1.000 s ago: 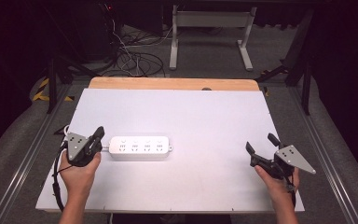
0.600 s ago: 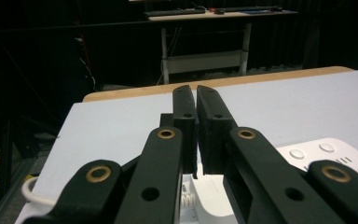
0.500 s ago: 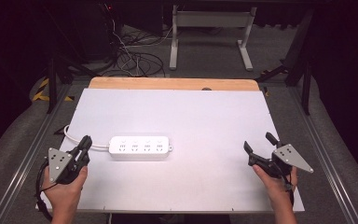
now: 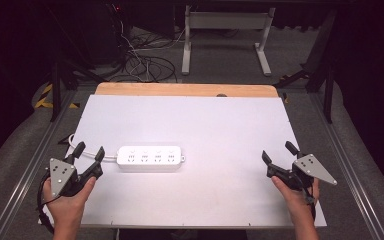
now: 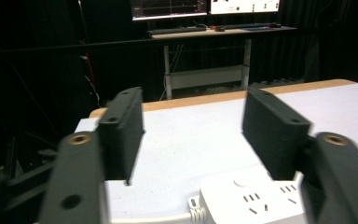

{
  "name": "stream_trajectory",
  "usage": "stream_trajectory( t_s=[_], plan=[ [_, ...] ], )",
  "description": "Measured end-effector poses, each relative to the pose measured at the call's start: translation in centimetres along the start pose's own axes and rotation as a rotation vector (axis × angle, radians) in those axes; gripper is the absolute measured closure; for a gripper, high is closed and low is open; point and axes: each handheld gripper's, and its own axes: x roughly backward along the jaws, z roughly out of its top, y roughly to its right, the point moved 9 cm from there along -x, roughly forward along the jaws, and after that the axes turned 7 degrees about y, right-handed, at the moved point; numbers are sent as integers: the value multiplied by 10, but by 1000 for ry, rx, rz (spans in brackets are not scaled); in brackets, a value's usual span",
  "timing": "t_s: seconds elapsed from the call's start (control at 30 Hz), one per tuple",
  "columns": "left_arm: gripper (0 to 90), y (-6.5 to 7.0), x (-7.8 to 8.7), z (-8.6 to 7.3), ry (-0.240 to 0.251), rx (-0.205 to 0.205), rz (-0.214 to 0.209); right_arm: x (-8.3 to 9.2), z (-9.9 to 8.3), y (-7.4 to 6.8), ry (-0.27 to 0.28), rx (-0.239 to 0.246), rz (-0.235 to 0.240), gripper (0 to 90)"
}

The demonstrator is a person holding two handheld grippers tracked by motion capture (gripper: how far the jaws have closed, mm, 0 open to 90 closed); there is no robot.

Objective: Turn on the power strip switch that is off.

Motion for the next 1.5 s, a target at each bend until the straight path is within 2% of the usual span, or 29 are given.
stream_trajectory(
  t_s=[0.07, 0.23, 0.3, 0.4, 0.43, 0.73, 0.93, 1.5],
  plan=[
    [293, -1, 0, -1, 0, -3, -1, 0, 0, -1, 0, 0, 1, 154],
    [200, -1, -1, -1, 9, -15, -2, -1, -1, -2, -6, 3, 3, 155],
    [174, -3, -1, -1, 12, -12, 10, -1, -1, -2, -4, 3, 4, 154],
    [43, -6, -1, -2, 11, 4, 39, 0, -1, -1, -6, 1, 1, 154],
    [28, -7, -1, -1, 17, 5, 45, 0, -1, -1, -6, 1, 0, 154],
    [37, -8, -1, -1, 19, 7, 55, 1, -1, 0, -3, 1, 1, 154],
    [28, -9, -1, -2, 15, 24, 53, 2, 0, 0, -3, -1, -5, 155],
    [29, -10, 0, -3, 15, 17, 57, 3, 1, 0, 1, -1, -6, 154]
  ],
)
